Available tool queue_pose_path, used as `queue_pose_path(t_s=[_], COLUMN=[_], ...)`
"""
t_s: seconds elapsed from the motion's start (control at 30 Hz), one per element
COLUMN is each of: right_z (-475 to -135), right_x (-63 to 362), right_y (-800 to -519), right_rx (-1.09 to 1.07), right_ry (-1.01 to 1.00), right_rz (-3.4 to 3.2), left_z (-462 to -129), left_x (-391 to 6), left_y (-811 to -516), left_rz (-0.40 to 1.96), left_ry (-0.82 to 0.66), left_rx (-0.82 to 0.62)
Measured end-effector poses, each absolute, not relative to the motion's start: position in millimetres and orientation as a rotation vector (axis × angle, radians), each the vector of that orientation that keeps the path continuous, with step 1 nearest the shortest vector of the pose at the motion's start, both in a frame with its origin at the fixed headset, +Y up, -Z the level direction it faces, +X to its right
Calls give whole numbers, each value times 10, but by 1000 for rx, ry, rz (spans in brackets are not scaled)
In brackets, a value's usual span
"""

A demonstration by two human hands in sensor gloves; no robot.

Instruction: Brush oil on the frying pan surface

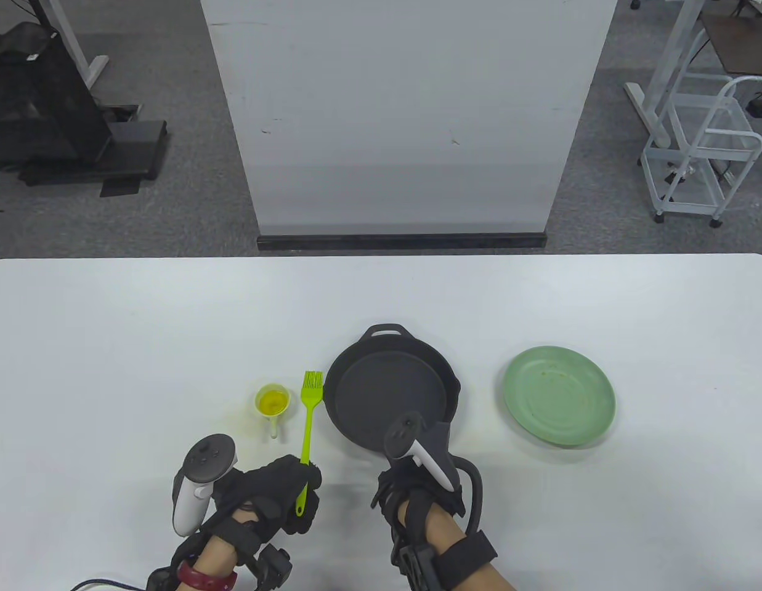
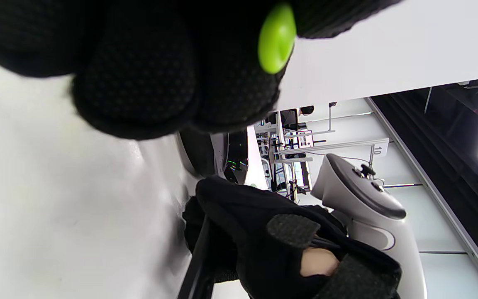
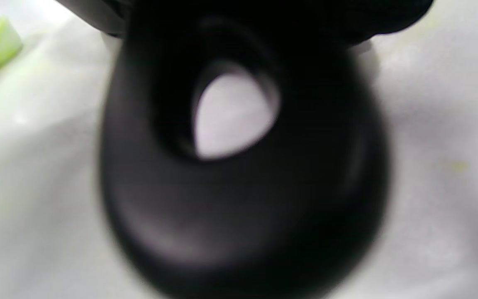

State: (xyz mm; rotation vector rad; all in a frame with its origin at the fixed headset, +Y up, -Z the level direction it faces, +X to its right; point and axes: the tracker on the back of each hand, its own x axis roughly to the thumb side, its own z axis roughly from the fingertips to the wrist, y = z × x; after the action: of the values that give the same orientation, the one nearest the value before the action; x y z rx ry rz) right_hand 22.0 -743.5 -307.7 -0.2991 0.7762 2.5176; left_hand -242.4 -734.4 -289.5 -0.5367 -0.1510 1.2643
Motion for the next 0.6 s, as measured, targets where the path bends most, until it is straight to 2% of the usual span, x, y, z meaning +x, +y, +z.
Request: queue_pose_path(t_s=[0.2, 0.3, 0.6], right_z=[-3019, -2948, -2576], right_x=[428, 541, 772], right_y=[-7385, -7347, -7389], right_rx=[-278, -281, -186], right_ry=[725, 577, 355], right_rz=[2116, 1936, 1620], left_z=[-2887, -2887, -2883], left_x=[-2392, -2397, -2398], left_y=[-7355, -7346, -7349], left_rz=[1258, 1253, 1238], left_ry=[-153, -157, -148], left_rx=[-541, -539, -542])
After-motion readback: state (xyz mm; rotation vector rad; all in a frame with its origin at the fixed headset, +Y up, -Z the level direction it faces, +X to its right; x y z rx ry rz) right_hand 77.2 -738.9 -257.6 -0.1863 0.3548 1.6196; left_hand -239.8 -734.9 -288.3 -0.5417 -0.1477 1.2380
